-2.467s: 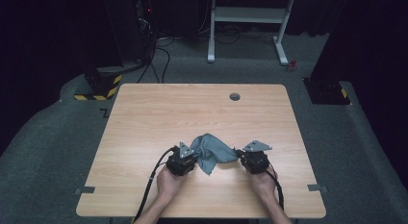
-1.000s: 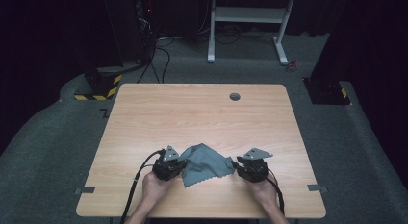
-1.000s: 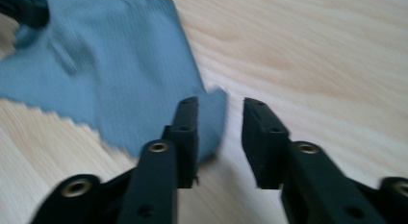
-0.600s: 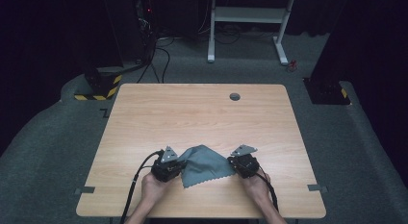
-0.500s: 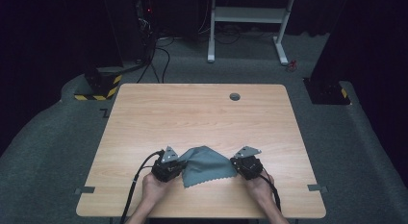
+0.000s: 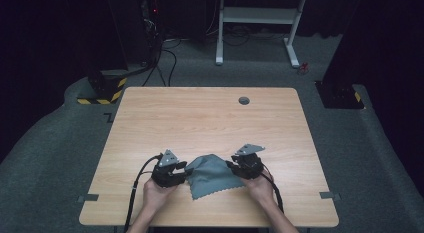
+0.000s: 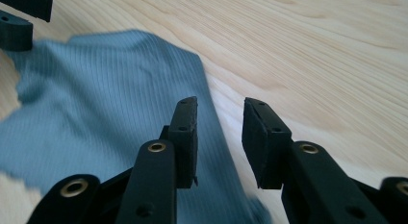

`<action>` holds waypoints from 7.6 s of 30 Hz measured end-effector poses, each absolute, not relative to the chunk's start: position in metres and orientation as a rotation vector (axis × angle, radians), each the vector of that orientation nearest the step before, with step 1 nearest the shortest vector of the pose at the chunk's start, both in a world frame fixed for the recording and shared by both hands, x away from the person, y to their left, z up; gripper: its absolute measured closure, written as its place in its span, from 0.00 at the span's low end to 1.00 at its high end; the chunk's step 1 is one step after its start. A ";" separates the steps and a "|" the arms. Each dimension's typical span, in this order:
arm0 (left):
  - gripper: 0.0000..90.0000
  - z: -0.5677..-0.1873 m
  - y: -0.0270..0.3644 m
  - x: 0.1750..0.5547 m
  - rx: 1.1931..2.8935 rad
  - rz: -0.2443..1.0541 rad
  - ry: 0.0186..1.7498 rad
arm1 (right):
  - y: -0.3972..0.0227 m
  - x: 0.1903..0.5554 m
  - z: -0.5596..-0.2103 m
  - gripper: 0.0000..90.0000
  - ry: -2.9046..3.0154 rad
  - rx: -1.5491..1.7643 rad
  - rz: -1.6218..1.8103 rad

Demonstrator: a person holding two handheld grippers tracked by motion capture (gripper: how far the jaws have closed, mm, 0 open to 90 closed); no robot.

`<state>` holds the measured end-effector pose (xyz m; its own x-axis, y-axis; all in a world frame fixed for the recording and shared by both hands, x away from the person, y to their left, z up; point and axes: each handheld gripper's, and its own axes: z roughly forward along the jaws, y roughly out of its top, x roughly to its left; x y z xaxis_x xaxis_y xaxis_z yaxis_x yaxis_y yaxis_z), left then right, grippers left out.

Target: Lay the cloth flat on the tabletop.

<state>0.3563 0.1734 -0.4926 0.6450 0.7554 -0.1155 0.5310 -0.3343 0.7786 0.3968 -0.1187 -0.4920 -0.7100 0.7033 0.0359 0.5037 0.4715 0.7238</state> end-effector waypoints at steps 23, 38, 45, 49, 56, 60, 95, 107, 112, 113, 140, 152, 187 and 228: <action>0.98 -0.493 0.146 0.403 2.118 0.400 1.042 | -0.104 0.411 -0.489 1.00 2.476 1.013 1.058; 0.94 -0.509 0.139 0.351 2.170 0.445 0.807 | -0.100 0.355 -0.500 0.99 2.504 0.762 1.059; 0.78 -0.503 0.148 0.347 2.129 0.410 0.822 | -0.108 0.348 -0.499 0.87 2.521 0.754 1.105; 0.68 -0.493 0.160 0.355 2.037 0.399 0.910 | -0.123 0.353 -0.483 0.87 2.438 0.800 1.169; 0.64 -0.498 0.156 0.377 2.036 0.374 1.044 | -0.131 0.382 -0.491 0.83 2.407 0.966 1.047; 0.66 -0.510 0.137 0.391 2.112 0.352 1.083 | -0.116 0.393 -0.505 0.72 2.453 0.942 0.928; 0.79 -0.491 0.158 0.392 2.063 0.447 1.053 | -0.148 0.389 -0.505 0.98 2.370 1.053 0.913; 0.70 -0.504 0.140 0.381 2.186 0.459 0.992 | -0.105 0.409 -0.500 0.72 2.420 1.031 0.971; 0.88 -0.512 0.139 0.386 2.241 0.451 0.998 | -0.095 0.421 -0.507 0.78 2.461 1.044 0.911; 0.92 -0.512 0.140 0.385 2.236 0.458 1.002 | -0.095 0.422 -0.509 0.82 2.477 1.052 0.890; 0.95 -0.512 0.157 0.411 2.127 0.499 1.115 | -0.152 0.401 -0.498 0.85 2.391 1.090 0.920; 0.66 -0.524 0.170 0.405 2.041 0.584 1.161 | -0.130 0.446 -0.509 0.96 2.386 1.214 0.841; 0.61 -0.526 0.172 0.406 2.020 0.566 1.166 | -0.074 0.430 -0.503 0.80 2.545 1.062 0.984; 0.93 -0.515 0.148 0.486 2.079 0.556 1.182 | -0.160 0.476 -0.505 0.99 2.169 1.288 0.923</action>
<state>0.4862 0.1477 -0.5152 0.4979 0.8666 0.0349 0.5798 -0.3625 0.7297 0.4763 -0.1603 -0.5053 -0.4616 0.8861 -0.0422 0.5837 0.3392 0.7378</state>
